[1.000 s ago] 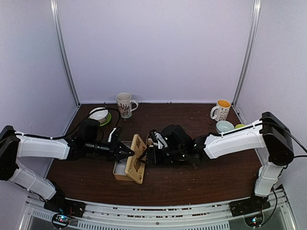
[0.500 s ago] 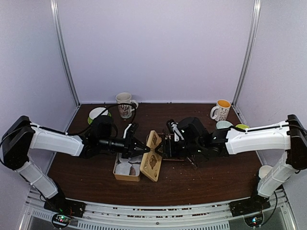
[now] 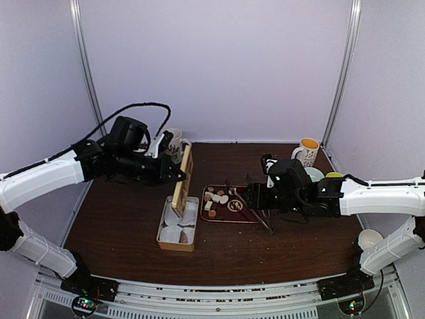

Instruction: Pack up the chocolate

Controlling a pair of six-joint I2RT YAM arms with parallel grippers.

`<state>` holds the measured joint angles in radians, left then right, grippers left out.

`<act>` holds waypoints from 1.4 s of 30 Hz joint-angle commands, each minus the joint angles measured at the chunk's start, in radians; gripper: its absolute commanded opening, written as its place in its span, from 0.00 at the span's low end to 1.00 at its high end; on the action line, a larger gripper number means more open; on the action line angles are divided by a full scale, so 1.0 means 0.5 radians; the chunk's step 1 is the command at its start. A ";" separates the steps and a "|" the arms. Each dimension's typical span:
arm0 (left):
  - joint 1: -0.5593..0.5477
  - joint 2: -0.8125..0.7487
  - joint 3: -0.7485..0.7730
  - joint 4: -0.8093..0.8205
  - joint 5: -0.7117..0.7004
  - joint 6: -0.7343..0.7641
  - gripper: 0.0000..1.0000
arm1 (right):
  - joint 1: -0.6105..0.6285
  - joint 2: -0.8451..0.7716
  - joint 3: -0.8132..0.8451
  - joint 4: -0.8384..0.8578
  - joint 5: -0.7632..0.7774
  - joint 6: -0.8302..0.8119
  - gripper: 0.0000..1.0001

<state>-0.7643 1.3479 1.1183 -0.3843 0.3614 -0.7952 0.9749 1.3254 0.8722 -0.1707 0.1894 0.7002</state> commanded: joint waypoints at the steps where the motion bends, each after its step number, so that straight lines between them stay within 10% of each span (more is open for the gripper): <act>1: 0.089 -0.127 0.330 -1.184 -0.868 0.453 0.00 | -0.014 -0.013 -0.013 -0.049 0.132 -0.044 0.68; 6: 0.101 -0.020 0.353 -1.556 -1.424 0.508 0.00 | -0.017 0.023 -0.002 -0.061 0.137 -0.044 0.68; 14: 0.102 0.364 0.053 -1.302 -1.469 0.435 0.00 | -0.016 0.013 -0.007 -0.096 0.156 -0.033 0.68; 28: 0.101 0.509 -0.217 -0.715 -1.080 0.433 0.34 | -0.018 0.042 -0.040 -0.085 0.152 -0.020 0.69; 42: 0.102 0.107 -0.504 -0.214 -0.566 0.245 0.43 | -0.017 0.109 -0.015 -0.055 -0.033 -0.029 0.71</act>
<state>-0.7158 1.3758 0.8951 -0.6220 -0.0273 -0.6498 0.9695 1.3575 0.8574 -0.2070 0.2043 0.6849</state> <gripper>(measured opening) 0.429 0.709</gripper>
